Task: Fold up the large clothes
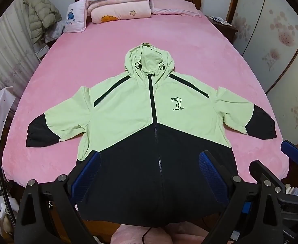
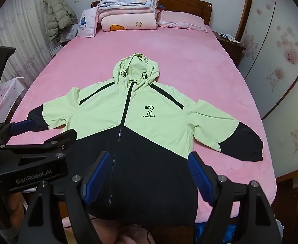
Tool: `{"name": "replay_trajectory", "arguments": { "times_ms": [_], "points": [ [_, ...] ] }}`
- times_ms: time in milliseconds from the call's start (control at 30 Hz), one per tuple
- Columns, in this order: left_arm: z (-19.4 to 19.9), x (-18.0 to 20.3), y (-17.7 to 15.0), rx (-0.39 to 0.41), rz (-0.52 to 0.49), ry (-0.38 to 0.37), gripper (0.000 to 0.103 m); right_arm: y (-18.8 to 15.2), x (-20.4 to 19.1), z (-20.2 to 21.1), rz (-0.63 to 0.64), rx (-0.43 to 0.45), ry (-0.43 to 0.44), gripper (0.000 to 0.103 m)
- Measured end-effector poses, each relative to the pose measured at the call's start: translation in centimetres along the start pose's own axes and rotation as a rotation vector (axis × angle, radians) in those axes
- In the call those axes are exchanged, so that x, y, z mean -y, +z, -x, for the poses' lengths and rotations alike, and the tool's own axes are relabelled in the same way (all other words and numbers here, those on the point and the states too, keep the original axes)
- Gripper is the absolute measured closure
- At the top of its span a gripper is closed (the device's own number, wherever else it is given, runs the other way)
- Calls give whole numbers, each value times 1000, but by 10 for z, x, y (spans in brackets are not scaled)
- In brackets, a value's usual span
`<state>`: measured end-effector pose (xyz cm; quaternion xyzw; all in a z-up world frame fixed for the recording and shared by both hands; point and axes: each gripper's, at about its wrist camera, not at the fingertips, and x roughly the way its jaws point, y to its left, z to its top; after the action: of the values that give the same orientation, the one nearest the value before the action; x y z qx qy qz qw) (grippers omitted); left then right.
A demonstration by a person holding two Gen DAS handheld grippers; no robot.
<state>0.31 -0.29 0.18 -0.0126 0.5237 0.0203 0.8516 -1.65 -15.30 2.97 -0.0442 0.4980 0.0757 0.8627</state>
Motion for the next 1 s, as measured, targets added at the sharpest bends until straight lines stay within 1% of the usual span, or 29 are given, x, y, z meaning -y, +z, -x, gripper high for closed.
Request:
{"name": "replay_trajectory", "arguments": {
  "times_ms": [367,533,667,933,1000],
  "points": [
    [-3,-18,13,-11,-50,1,6,9,-19,-4,-27,-20,-40,24],
    [-4,-28,16,-28,-52,-18,6,10,-28,-5,-38,-35,-54,24],
    [-3,-32,14,-30,-59,-15,6,9,-34,-4,-34,-36,-66,25],
    [-1,-39,6,-38,-70,-39,6,4,-44,1,-38,-43,-84,25],
    [-3,-36,9,-39,-78,-41,6,2,-46,2,-40,-41,-90,25]
  ]
}}
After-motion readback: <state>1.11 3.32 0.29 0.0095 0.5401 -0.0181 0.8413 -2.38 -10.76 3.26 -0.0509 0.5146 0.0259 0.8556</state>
